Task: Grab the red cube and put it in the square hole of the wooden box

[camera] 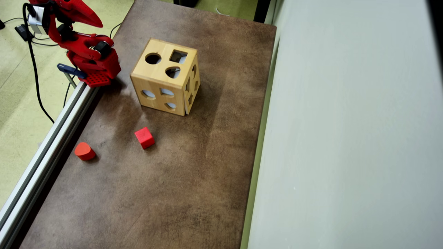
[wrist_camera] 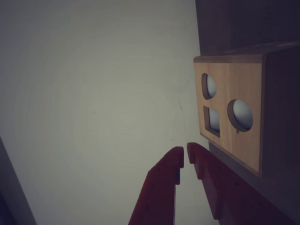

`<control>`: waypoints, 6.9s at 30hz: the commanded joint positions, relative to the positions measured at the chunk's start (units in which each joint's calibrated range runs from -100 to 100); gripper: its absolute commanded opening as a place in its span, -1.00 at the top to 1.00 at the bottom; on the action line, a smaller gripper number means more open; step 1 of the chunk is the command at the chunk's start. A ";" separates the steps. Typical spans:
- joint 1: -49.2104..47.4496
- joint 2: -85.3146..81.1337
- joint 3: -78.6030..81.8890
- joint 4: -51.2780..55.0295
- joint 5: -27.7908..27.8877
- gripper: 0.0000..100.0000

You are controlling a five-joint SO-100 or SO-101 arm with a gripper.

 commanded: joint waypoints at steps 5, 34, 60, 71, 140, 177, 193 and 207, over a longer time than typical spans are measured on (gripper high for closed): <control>-7.21 0.26 1.91 -0.15 0.29 0.95; -7.14 0.26 1.74 -0.07 0.24 0.95; -2.53 51.39 -32.43 -4.82 1.42 0.94; 15.38 82.47 -41.47 -5.06 25.35 0.94; 25.63 126.97 -41.47 -19.05 49.87 0.47; 25.78 140.56 -41.64 -26.61 49.72 0.20; 25.63 141.92 -41.56 -25.80 49.77 0.20; 25.63 142.01 -41.47 -25.64 49.77 0.20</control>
